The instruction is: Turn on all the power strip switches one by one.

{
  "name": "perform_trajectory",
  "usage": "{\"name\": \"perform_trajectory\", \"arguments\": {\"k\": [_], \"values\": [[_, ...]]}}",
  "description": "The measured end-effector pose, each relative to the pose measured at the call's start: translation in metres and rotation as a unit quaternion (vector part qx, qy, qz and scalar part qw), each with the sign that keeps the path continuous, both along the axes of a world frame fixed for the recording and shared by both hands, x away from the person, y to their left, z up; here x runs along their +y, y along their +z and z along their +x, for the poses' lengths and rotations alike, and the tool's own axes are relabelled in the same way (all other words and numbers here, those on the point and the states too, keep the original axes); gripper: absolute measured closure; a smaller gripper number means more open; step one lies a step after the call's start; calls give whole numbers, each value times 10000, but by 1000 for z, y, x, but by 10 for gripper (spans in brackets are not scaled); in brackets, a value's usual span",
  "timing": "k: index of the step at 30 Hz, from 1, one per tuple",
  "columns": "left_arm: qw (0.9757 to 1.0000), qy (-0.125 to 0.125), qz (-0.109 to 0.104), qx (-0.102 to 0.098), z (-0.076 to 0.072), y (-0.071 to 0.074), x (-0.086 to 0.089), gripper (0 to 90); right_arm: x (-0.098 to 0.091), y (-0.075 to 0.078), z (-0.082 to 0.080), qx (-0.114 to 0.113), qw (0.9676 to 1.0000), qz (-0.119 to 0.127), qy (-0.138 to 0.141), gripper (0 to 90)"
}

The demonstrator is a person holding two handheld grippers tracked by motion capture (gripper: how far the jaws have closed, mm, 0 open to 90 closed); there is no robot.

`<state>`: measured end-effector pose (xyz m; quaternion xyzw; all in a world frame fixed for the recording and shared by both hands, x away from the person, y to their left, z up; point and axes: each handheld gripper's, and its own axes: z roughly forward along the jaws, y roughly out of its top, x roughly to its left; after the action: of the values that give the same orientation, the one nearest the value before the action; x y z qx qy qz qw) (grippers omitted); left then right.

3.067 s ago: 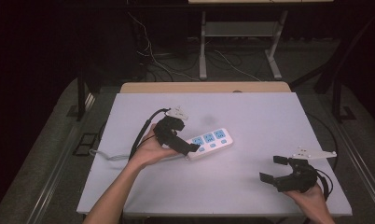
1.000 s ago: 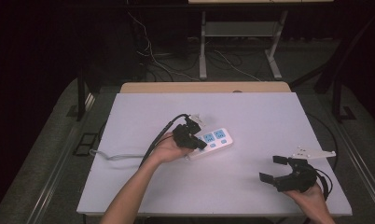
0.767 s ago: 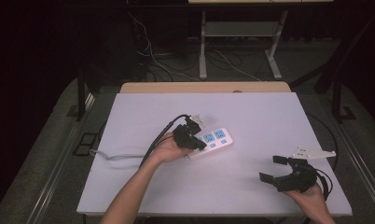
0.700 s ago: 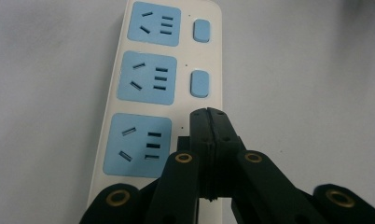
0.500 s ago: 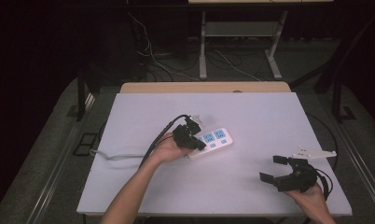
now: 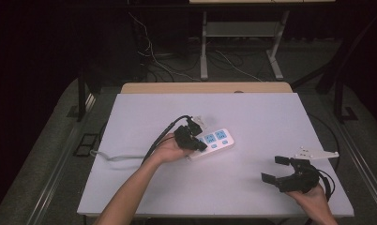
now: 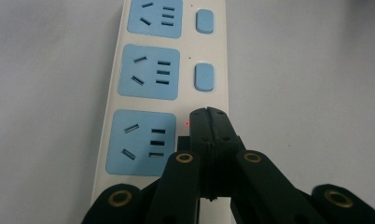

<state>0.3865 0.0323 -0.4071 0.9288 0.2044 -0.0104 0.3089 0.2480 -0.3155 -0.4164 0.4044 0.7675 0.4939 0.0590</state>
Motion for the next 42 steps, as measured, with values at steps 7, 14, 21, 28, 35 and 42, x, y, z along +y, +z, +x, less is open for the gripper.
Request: {"name": "perform_trajectory", "arguments": {"k": [7,14,21,28,35,42], "values": [[9999,28,-57,150,3,-3,1,900,-2,1,0,-32,10000,19,-9,4],[9997,102,-75,224,4,-3,2,900,-3,2,-1,-50,10000,30,-32,4],[9998,132,-6,166,2,-1,0,899,-3,1,0,-33,10000,14,-32,4],[9999,114,17,74,0,0,-1,898,-4,1,0,-33,10000,14,-49,4],[10000,50,46,28,0,1,-2,898,-4,1,0,-29,10000,20,-59,4],[10000,1,2,-64,0,12,-5,898,-4,1,0,-32,10000,22,-63,4]]}}
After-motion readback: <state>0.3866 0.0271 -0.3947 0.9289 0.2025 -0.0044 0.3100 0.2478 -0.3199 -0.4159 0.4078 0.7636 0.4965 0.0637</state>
